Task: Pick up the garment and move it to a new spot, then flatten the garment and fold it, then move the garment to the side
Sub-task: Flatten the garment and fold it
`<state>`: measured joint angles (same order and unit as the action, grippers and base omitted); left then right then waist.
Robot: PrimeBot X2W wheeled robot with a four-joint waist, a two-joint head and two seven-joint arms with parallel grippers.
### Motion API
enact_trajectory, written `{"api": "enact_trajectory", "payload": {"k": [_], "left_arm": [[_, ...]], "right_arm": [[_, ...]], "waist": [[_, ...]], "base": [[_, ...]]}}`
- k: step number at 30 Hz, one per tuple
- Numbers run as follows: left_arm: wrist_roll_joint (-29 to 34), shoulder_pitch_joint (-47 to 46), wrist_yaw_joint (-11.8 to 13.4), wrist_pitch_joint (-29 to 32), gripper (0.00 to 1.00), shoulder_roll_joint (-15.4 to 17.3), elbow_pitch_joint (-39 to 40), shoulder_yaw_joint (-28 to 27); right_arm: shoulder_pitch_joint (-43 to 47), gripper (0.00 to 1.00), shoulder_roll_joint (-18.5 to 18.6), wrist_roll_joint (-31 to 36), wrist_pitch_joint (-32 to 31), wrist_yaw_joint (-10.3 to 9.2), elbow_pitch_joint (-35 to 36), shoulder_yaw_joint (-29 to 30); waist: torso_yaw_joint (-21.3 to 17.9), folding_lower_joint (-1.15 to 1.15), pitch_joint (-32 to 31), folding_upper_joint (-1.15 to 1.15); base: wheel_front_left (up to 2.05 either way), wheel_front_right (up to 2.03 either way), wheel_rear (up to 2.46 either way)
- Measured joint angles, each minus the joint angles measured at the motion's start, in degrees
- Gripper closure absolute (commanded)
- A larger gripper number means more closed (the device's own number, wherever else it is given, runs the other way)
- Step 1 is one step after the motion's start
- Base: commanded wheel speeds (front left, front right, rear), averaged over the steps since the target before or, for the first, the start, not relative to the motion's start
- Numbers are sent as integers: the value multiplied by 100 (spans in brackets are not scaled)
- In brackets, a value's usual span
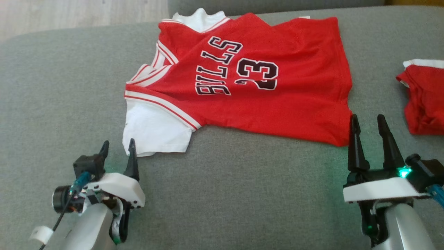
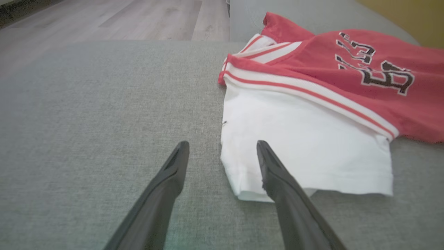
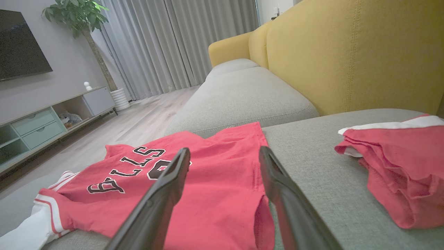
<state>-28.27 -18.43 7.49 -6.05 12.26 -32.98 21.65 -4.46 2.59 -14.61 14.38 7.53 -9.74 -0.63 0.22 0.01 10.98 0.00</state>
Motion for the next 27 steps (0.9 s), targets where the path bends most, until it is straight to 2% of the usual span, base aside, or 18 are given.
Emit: {"api": "enact_trajectory", "payload": {"k": [9,18,27], "left_arm": [[10,-402,114,152,0,63,-706,14],[11,-567,-88,299,0,24,-864,222],[11,-569,-102,379,0,-33,-835,371]], "right_arm": [[-144,0,0,-1,0,0,13,13],[-152,0,0,0,0,0,1,51],[-199,0,0,0,0,0,-32,46]], "waist": [[-171,0,229,0],[-189,-1,225,0],[-160,-1,167,0]], "base": [[0,0,0],[0,0,0],[0,0,0]]}}
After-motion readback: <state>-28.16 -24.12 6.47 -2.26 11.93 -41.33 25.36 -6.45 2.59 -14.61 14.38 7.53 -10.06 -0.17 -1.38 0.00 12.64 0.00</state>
